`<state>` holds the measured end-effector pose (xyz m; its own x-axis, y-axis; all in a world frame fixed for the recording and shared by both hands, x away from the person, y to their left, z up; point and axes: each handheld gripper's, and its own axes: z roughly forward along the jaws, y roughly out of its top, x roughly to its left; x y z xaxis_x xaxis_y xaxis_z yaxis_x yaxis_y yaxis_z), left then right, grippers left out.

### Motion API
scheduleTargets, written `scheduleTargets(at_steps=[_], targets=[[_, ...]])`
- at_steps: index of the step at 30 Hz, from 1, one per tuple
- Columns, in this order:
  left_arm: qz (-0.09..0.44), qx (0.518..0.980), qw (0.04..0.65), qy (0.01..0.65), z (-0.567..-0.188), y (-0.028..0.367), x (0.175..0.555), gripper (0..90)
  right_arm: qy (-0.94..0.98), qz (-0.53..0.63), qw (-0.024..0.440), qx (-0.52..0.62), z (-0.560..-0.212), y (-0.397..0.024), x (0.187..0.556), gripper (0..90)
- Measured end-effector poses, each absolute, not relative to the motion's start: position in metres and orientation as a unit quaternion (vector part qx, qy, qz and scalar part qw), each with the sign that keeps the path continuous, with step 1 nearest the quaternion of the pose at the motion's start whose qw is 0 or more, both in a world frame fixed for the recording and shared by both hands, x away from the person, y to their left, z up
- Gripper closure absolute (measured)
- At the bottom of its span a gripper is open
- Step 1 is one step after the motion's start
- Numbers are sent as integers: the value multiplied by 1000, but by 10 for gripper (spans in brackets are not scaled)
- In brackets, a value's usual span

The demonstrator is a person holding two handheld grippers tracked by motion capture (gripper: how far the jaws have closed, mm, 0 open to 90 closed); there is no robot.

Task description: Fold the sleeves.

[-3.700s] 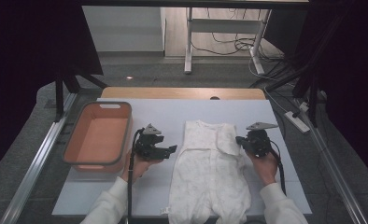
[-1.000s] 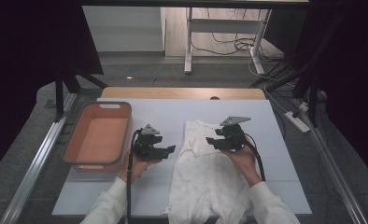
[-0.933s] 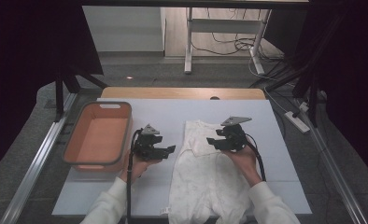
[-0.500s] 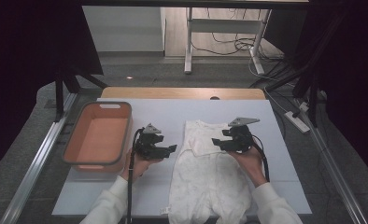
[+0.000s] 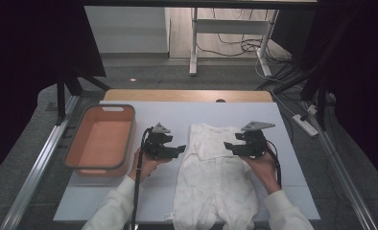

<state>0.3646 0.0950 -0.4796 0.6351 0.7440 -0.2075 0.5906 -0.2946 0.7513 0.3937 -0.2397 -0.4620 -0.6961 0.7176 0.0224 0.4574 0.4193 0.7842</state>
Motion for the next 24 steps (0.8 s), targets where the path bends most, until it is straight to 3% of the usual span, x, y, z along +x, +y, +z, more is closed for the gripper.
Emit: scheduleTargets(at_steps=[24], targets=[[84,783,451,421,-470,82,402,282,811,407,172,384,-461,-265,412,351]])
